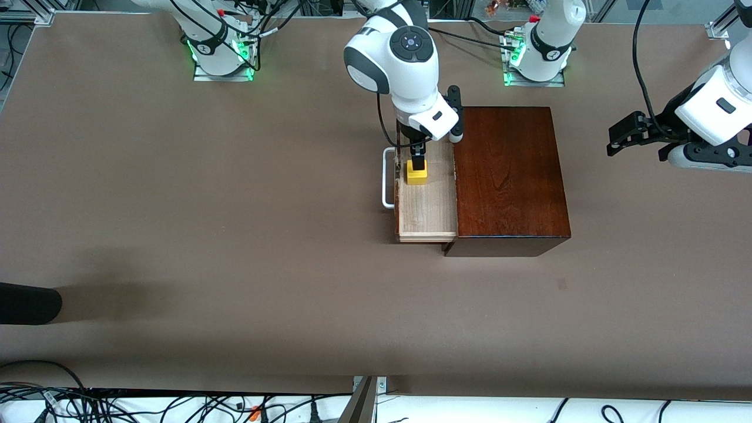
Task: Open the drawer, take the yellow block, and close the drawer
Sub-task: 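Lower the right gripper and grasp the yellow cube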
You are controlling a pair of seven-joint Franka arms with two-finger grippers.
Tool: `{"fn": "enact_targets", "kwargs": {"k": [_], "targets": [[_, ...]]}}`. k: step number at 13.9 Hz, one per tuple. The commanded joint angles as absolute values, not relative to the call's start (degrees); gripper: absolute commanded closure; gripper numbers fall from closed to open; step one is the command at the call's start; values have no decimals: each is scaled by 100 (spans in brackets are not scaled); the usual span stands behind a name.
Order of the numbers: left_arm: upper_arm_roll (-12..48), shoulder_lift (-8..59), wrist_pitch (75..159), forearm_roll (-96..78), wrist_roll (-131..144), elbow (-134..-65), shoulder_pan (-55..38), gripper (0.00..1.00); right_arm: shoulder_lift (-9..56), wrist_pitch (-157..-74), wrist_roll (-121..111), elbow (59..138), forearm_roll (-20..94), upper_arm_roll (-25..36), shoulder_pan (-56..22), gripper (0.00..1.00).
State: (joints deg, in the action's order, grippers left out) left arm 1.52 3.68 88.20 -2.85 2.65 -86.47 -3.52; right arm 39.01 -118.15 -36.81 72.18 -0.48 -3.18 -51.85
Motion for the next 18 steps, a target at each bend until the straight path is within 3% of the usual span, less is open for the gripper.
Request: {"fn": "enact_targets", "kwargs": {"k": [1,18], "targets": [[149,404,8877,-457,132,-8675,-316,0,4131,-11760,-3841,7005,-105,-299,-5186,0],[149,404,8886,-466,132,-8657,-308,0,4412,-11944,-3762,6829,-324,-281,-5177,0]]}}
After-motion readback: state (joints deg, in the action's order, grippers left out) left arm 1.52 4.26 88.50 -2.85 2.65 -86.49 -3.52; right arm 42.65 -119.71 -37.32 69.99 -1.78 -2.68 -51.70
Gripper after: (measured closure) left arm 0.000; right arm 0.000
